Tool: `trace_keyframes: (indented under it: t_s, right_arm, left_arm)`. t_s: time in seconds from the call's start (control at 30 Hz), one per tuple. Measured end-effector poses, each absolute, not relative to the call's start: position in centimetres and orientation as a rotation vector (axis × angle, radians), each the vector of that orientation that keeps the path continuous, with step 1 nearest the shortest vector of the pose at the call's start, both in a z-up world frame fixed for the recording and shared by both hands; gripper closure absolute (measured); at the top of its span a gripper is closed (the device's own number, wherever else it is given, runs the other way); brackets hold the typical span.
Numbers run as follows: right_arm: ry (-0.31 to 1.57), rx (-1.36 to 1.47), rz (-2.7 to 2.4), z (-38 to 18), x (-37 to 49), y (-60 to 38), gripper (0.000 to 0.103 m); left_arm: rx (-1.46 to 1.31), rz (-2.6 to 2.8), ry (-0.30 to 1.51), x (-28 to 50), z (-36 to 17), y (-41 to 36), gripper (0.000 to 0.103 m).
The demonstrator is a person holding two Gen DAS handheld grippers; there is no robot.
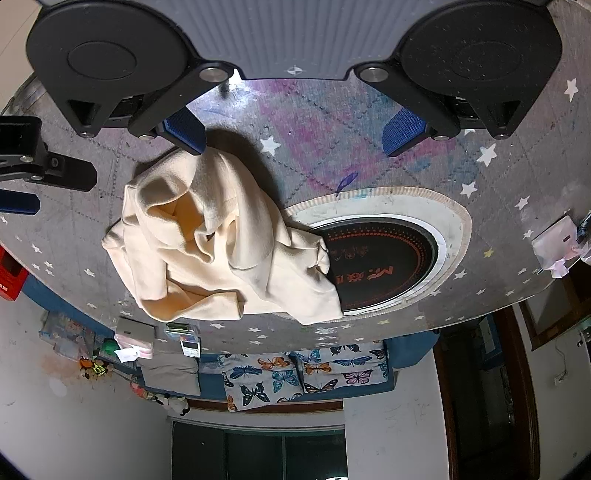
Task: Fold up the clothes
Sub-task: 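Move both grippers toward the crumpled cream sweatshirt on the table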
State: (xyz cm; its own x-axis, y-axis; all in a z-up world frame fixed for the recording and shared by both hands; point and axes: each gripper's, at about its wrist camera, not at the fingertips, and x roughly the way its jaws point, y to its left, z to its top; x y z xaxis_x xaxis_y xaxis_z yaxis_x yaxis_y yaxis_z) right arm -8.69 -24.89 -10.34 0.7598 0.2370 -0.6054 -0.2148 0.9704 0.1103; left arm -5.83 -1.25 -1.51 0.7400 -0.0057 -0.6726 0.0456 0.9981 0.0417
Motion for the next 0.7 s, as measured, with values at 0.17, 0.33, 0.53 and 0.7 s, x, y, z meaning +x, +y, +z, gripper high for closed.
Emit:
trace_keyframes:
  t_s: [0.17,0.33,0.53,0.7]
  right_arm:
    - [0.667,0.033,0.246,-10.3,-8.4,-24.9,0.002]
    - [0.672,0.033,0.25,-10.4,-8.0,-24.8,0.002]
    - [0.677,0.032,0.255,-10.4,-7.6,-24.6,0.002]
    - [0.681,0.029,0.258,-10.5,-7.4,-24.5,0.002]
  left_arm:
    - [0.059,-0.029,0.739,-5.6,-1.5,-1.3,0.0]
    - [0.059,-0.029,0.74,-5.2,-1.4,-1.4,0.0]
    - [0.061,-0.031,0.745,-4.9,-1.5,-1.3,0.0]
    - [0.06,-0.033,0.751,-4.8,-1.6,-1.3,0.0]
